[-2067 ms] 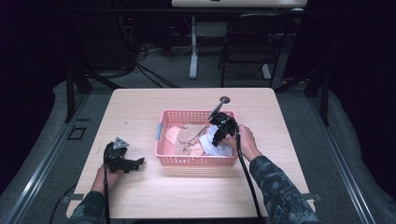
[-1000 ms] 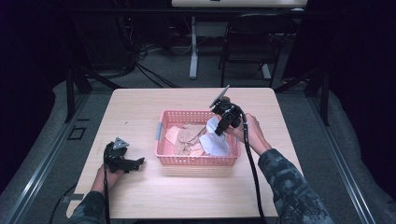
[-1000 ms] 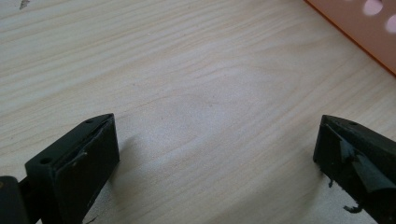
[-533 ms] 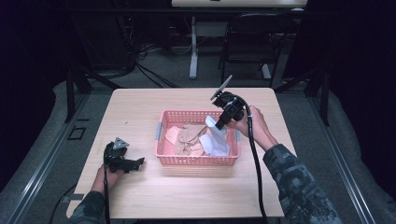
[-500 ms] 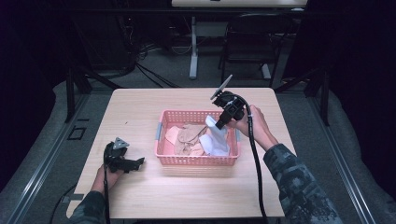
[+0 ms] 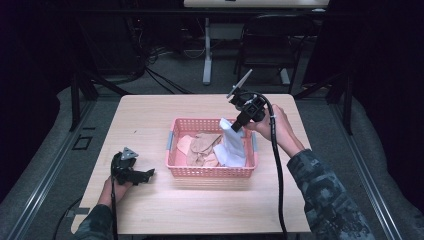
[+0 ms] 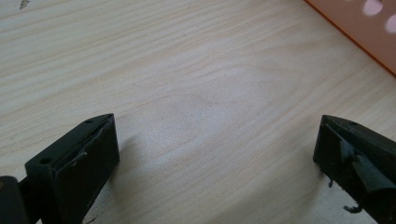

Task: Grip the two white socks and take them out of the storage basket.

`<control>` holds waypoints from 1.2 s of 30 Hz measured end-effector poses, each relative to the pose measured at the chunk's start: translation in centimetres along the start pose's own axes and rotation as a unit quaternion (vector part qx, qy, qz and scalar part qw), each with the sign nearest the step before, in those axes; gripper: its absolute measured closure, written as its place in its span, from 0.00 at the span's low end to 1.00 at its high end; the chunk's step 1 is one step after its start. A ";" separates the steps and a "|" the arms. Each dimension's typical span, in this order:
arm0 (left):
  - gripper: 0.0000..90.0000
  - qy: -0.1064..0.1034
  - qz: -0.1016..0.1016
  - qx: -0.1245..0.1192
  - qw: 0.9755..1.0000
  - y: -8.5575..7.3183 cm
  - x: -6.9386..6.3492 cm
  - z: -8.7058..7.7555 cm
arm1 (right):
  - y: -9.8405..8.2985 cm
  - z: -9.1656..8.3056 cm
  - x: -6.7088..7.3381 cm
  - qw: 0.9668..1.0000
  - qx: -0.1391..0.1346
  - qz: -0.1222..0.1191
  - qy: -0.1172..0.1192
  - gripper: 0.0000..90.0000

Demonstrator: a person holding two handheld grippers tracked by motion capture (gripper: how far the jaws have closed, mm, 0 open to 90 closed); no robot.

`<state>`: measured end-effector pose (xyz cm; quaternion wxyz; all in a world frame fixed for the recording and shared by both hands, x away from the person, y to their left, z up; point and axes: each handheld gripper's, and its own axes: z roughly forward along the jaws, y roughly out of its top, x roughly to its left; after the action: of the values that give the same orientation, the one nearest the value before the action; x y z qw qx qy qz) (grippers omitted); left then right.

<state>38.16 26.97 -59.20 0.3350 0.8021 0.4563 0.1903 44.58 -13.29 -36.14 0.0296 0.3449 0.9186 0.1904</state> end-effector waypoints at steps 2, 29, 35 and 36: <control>0.00 0.000 0.000 0.000 1.000 0.0 0.0 0.0 | 0.0 -0.4 0.1 1.000 -0.004 0.000 0.000 0.91; 0.00 -0.001 -0.001 0.000 1.000 0.0 0.0 0.0 | -1.9 -6.6 -0.8 0.999 -0.038 0.009 -0.024 0.91; 0.00 0.000 0.000 0.000 1.000 0.0 0.0 0.0 | -3.2 -7.7 -1.5 0.999 -0.038 0.018 -0.034 0.91; 0.00 0.000 0.000 0.000 1.000 0.0 0.0 0.0 | -3.9 -8.1 -2.0 0.998 -0.039 0.023 -0.038 0.91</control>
<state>38.16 26.97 -59.20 0.3352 0.8018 0.4566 0.1903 42.15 -19.91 -30.28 0.0732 0.3716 0.9004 0.2140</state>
